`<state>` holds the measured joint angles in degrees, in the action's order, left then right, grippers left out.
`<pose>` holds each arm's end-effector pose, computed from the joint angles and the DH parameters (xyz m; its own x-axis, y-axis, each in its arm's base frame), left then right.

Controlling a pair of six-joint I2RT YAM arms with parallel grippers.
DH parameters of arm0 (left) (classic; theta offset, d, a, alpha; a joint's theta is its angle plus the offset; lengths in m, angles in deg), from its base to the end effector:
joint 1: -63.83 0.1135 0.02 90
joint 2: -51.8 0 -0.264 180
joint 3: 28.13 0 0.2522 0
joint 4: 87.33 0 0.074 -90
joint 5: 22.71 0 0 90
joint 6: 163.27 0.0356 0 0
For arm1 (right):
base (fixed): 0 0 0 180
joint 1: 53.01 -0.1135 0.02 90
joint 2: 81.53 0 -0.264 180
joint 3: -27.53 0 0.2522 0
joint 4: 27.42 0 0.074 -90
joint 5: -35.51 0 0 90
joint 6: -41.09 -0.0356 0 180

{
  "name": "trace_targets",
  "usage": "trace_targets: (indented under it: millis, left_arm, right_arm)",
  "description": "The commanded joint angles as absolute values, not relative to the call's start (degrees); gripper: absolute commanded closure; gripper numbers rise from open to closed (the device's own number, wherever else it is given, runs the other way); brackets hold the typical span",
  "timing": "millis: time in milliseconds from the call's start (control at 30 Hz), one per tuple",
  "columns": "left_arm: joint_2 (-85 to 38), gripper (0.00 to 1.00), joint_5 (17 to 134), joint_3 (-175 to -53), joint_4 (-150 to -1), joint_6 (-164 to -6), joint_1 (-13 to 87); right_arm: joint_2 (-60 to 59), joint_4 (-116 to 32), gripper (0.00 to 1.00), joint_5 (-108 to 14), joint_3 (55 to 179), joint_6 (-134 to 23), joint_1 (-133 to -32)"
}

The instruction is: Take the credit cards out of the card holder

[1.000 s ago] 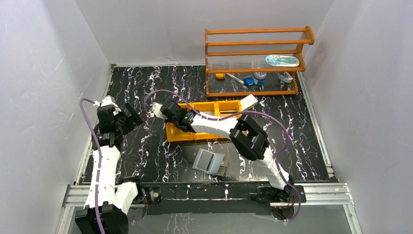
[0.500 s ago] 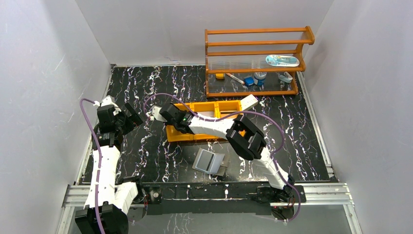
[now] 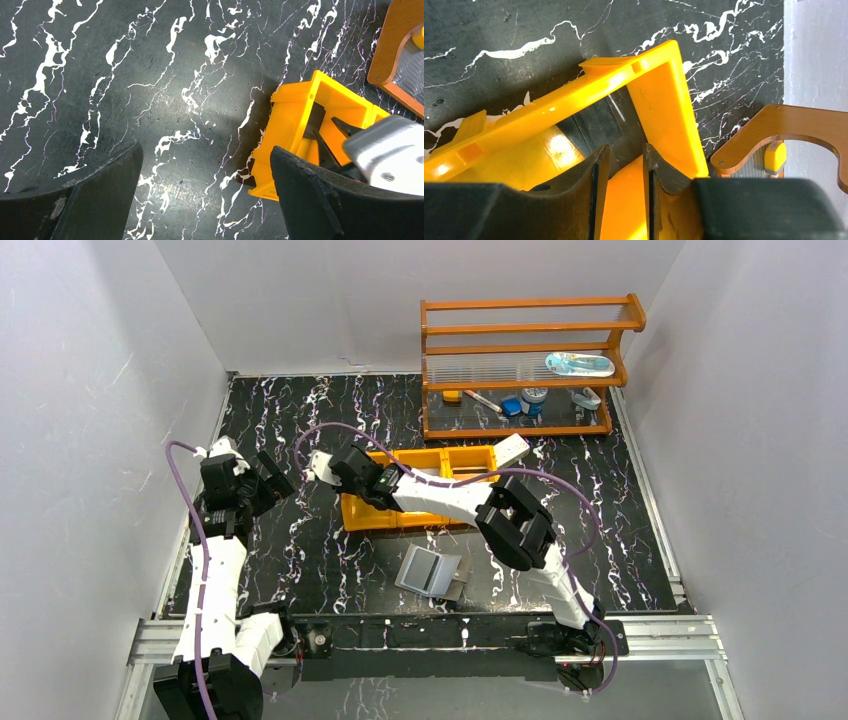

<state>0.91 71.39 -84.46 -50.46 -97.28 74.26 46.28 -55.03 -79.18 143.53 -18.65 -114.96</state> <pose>0.1952 0.0333 0.2852 -0.4194 -0.4899 -0.7643 -0.3188 0.8678 -0.3813 0.2534 0.4439 0.2029 0.0697 -0.8429 -0.5336 -0.7120 0.3326 -0.6184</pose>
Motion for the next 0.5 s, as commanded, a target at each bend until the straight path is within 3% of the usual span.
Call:
trace_targets:
  millis: [0, 233, 467]
  left_arm:
    - [0.7, 0.02, 72.8, -84.1, -50.5, -96.7, 74.8]
    - [0.3, 0.02, 72.9, -84.1, -50.4, -96.5, 74.8]
    - [0.3, 0.02, 74.7, -84.2, -50.5, -96.1, 74.8]
  right_arm:
    - [41.4, -55.3, 0.64, -78.6, 143.1, -21.4, -114.8]
    - [34.0, -58.7, 0.74, -70.7, 140.7, -36.8, -114.7]
    - [14.1, -49.5, 0.71, -57.1, 119.0, -61.1, -114.7]
